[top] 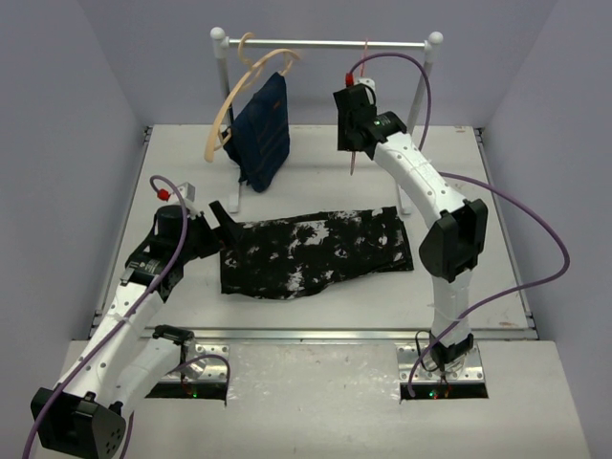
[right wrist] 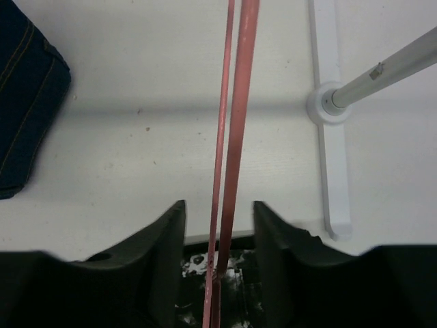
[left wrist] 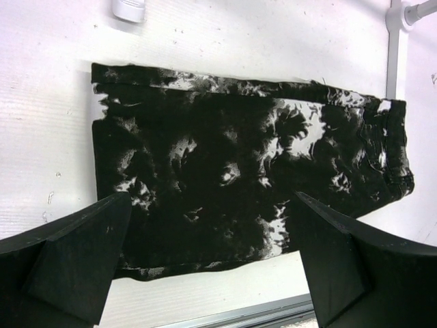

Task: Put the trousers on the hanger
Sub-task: Pick up the hanger from the clothesline.

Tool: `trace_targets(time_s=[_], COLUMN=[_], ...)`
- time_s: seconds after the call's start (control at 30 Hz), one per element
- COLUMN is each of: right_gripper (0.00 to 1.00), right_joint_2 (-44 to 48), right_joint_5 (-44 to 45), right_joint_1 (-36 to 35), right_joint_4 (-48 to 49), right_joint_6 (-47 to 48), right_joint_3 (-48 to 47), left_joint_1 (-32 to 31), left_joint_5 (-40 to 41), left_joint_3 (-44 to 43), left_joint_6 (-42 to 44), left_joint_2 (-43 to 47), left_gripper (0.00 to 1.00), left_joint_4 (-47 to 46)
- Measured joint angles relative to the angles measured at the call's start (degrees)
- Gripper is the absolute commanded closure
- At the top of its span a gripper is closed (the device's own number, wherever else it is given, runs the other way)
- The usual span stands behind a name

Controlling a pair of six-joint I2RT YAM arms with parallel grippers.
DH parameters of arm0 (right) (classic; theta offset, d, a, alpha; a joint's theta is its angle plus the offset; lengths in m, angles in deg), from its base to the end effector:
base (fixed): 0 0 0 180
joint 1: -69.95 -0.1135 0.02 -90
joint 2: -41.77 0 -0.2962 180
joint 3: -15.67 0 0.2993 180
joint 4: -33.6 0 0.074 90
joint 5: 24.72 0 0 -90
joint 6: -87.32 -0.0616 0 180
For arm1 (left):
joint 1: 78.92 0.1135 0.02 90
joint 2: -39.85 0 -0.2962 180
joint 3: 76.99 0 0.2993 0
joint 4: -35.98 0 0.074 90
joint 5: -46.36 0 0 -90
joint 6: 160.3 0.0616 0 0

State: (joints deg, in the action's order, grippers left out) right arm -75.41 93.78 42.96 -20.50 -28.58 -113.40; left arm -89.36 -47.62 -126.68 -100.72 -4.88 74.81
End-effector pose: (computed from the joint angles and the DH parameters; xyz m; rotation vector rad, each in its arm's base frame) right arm 0.4973 0.2203 0.3526 0.2255 2.1916 -0.0659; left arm 0.2158 -0.0441 0.2723 -0.3416 2.1741 -0.4812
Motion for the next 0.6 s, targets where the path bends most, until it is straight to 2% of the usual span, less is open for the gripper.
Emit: trace_targets(time_s=[0.1,0.13,0.17,0.2,0.23,0.27,0.47,0.6], right_gripper=[0.67,0.71,0.77,0.88,0.95,1.0,1.0,1.0], right_joint_2=[0.19,0.32,0.38,0.4,0.4,0.4,2.87,6.16], right_joint_5=[0.02,-0.07,-0.15,-0.22,-0.46,-0.68,-2.53,-4.49], right_joint_1=[0.55,0.75,0.92,1.1,1.31,1.49,2.13,2.15], right_joint_4=[0.25,0.32,0.25,0.12,0.08,0.09,3.94,5.72], right_joint_6=[-0.12,-0.09,-0.09,-0.07,0.07,-0.15,0.08,0.84], right_joint_3=[1.69,2.65,3.39,4.01,4.48,4.73,9.84,12.83], left_joint_1=[0.0,0.0,0.0,0.0,0.0,0.0,0.0,0.0], left_joint_5=[-0.17,-0.2,-0.2,-0.2,-0.2,-0.22,0.54,3.98], left_joint_3=[0.0,0.0,0.0,0.0,0.0,0.0,0.0,0.0], left_joint_6=[0.0,0.0,0.0,0.0,0.0,0.0,-0.06,-1.76], left_joint_2=[-0.02,-0.02,-0.02,-0.02,-0.02,-0.02,0.05,0.03], left_gripper=[0.0,0.0,0.0,0.0,0.0,0.0,0.0,0.0], left_joint_4=[-0.13,-0.13,-0.13,-0.13,-0.13,-0.13,-0.05,1.24])
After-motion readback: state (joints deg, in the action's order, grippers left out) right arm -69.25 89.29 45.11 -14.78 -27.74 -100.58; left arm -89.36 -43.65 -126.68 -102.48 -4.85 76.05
